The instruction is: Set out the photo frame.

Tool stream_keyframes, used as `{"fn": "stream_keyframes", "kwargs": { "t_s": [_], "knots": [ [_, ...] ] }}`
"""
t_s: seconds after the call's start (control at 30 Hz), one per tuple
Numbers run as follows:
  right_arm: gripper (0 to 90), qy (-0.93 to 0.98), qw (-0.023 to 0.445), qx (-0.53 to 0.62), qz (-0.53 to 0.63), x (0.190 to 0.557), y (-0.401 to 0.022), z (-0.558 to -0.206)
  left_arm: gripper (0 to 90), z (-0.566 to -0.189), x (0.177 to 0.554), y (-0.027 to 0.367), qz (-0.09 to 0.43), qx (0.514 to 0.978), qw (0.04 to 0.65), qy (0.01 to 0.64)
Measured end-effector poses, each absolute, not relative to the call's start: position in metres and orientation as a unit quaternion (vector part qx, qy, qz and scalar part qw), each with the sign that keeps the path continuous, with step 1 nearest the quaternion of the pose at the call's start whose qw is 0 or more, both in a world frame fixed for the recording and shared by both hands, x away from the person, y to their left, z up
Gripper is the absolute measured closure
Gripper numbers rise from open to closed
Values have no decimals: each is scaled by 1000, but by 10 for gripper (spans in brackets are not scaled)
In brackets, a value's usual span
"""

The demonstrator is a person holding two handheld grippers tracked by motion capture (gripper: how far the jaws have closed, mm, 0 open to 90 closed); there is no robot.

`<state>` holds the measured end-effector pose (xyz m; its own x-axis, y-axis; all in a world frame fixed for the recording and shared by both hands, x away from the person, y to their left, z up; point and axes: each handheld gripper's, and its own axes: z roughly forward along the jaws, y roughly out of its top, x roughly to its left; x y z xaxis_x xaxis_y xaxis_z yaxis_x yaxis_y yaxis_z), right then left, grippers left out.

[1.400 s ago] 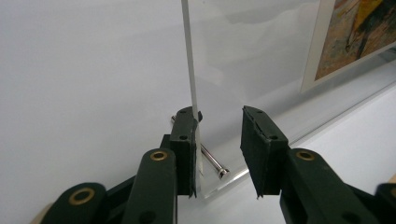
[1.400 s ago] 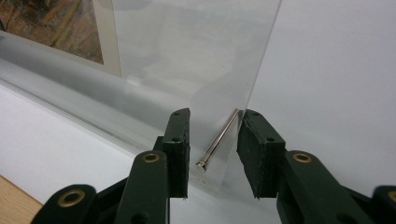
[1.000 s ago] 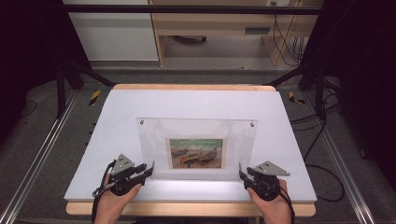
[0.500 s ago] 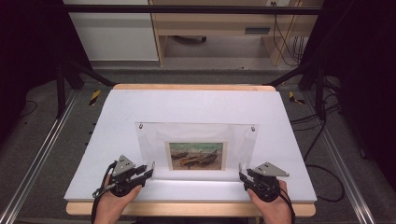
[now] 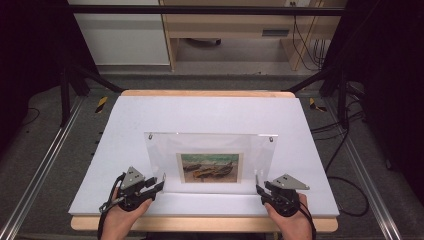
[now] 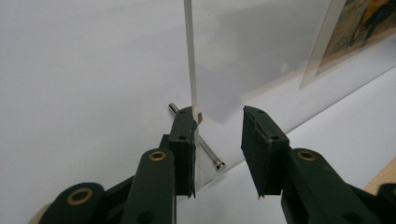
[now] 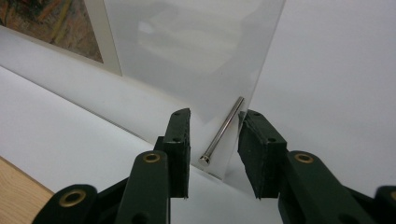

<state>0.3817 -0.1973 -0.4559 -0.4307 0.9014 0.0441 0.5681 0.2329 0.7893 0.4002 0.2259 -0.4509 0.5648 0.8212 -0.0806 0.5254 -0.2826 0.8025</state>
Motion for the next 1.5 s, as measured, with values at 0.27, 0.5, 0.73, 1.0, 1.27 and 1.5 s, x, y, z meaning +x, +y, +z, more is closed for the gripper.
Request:
{"fn": "stream_keyframes", "kwargs": {
  "t_s": [0.27, 0.5, 0.73, 1.0, 1.27, 1.5],
  "knots": [
    [631, 755, 219, 484, 384, 382, -197, -456, 638, -451, 400, 225, 185, 786, 411, 424],
    [554, 754, 226, 480, 387, 383, -196, -456, 569, -452, 400, 223, 189, 785, 419, 416],
    [320, 746, 237, 483, 392, 386, -195, -454, 373, -452, 402, 221, 205, 779, 428, 410],
    [151, 748, 262, 465, 395, 391, -195, -454, 198, -451, 407, 223, 208, 766, 452, 408],
    [100, 752, 280, 444, 398, 390, -193, -453, 102, -451, 407, 223, 208, 764, 463, 398],
    [95, 748, 279, 442, 410, 387, -196, -449, 67, -448, 405, 226, 206, 764, 476, 385]
  ]
}}
